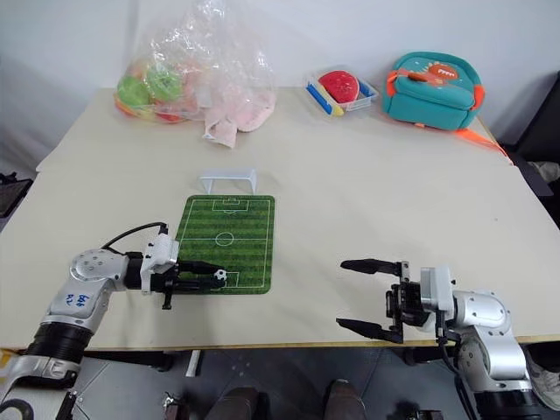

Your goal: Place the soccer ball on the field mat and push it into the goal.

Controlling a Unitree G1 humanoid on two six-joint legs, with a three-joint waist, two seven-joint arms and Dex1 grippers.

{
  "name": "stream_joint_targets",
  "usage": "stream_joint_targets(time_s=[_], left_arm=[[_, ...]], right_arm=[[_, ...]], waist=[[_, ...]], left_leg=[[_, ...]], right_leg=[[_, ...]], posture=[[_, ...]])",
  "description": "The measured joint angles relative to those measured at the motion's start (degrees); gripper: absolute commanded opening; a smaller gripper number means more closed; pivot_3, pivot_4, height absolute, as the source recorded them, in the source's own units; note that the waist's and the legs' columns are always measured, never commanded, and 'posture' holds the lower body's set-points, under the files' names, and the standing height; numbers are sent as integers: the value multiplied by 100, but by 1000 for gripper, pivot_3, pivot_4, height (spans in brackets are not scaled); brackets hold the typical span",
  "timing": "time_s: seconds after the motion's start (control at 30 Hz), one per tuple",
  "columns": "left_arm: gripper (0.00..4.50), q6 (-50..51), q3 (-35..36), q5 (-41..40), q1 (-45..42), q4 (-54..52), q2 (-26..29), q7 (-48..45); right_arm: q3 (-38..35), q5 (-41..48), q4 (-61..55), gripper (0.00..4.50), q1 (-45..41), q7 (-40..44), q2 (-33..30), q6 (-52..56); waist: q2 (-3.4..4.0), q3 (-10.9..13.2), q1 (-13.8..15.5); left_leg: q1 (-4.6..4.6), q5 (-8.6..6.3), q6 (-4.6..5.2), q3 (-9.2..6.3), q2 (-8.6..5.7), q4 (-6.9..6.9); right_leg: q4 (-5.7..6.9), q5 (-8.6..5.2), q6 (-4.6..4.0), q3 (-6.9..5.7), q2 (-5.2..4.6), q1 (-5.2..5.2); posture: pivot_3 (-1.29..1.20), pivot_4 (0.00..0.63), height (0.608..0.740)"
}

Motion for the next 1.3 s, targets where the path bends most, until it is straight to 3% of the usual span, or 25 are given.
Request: stream_joint_targets(time_s=[0.17, 0.23, 0.53, 0.83, 1.07, 1.2, 1.3], left_arm=[[833, -181, -22, 93, -67, 196, -37, -36], [1578, -185, -22, 94, -73, 219, -37, -62], [4157, -208, -1, 89, -146, 367, -176, -47], [4157, -176, 50, -30, -8, 83, -93, -291], [4157, 214, 970, -651, 541, -1040, 430, -64], [4157, 623, 1540, -1098, 1334, -1758, 936, -183], [3608, 887, 2000, -1330, 2313, -2183, 1306, -433]], right_arm=[[1, -77, 218, 4500, 279, 138, 160, -287], [2, -117, 275, 4500, 351, 185, 208, -393], [36, -244, 520, 4500, 339, 293, 355, -711], [63, -250, 668, 4500, 306, 333, 365, -761], [205, -290, 561, 4500, 277, 238, 364, -644], [225, -285, 399, 4500, 257, 129, 330, -520], [190, -253, 313, 4500, 159, 42, 287, -436]], waist=[[0, 0, 12], [0, 0, 7], [0, 0, 19], [0, 0, 0], [2, 1, -15], [5, 3, -15], [17, 9, -22]], left_leg=[[0, 0, 1, 6, 0, 3], [1, 0, 1, 7, 0, 4], [2, 1, 1, 6, 0, 8], [2, 1, 1, 5, 2, 8], [4, 1, 0, -36, 5, 5], [3, 0, -1, -38, 9, 0], [5, -1, 0, -34, 32, -4]], right_leg=[[0, 1, 1, -1, -1, 3], [2, 1, 2, 0, -1, 3], [5, 1, 2, 1, -1, 4], [5, 1, 2, 1, -1, 4], [2, 1, 2, 6, -2, 2], [-2, 1, 1, 8, -3, 0], [-8, 0, 0, 11, -5, 1]], posture=[[0, 150, 740], [0, 150, 740], [0, 150, 740], [0, 150, 740], [0, 150, 740], [0, 150, 740], [0, 150, 740]])
